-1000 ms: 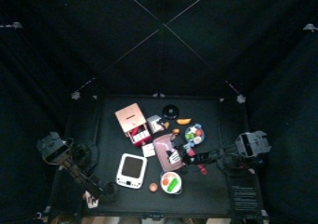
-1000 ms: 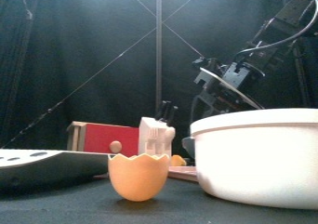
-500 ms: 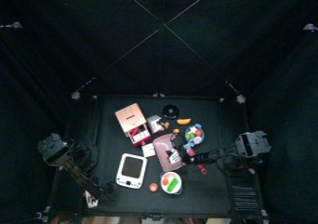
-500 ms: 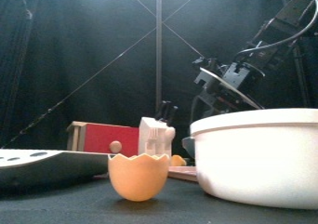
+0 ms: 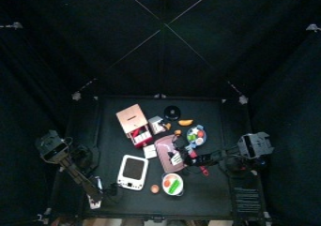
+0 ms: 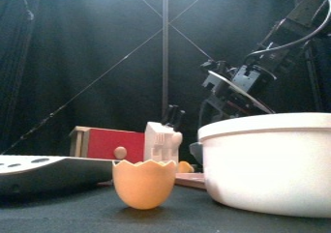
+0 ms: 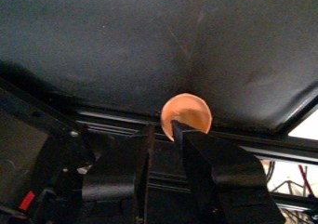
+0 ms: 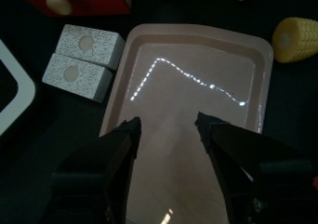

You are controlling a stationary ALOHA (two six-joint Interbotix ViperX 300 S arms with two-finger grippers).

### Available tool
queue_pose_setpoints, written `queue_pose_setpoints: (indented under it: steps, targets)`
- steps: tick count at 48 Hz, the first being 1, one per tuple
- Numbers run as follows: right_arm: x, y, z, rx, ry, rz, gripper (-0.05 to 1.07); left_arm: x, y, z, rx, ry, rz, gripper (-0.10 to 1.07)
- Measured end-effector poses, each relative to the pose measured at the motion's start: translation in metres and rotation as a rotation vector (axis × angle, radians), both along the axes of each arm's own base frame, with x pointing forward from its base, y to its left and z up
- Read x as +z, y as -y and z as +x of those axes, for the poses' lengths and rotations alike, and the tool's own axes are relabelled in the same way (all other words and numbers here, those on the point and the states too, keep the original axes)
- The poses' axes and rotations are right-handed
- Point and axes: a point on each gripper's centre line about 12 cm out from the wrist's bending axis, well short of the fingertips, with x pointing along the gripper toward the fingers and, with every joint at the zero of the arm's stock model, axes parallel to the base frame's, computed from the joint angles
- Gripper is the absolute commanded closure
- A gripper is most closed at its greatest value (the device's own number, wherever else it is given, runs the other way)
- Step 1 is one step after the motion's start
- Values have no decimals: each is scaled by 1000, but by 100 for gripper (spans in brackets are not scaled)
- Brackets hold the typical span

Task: Grab eggshell

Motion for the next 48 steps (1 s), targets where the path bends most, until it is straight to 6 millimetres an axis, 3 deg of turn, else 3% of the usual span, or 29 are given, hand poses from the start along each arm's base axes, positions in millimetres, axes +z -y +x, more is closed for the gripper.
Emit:
queue_pose_setpoints:
  steps: [19,34,48]
  targets:
    - [-3,-4,0,1,-8,9,16,1,3,-5,44,-59,-18,19]
    - [0,-5,3,5,1,8,16,13,15,9,60,-32,-69,15]
    - [-3,-5,3,6,-7,5,16,-3,22,9,54,-81,-82,15]
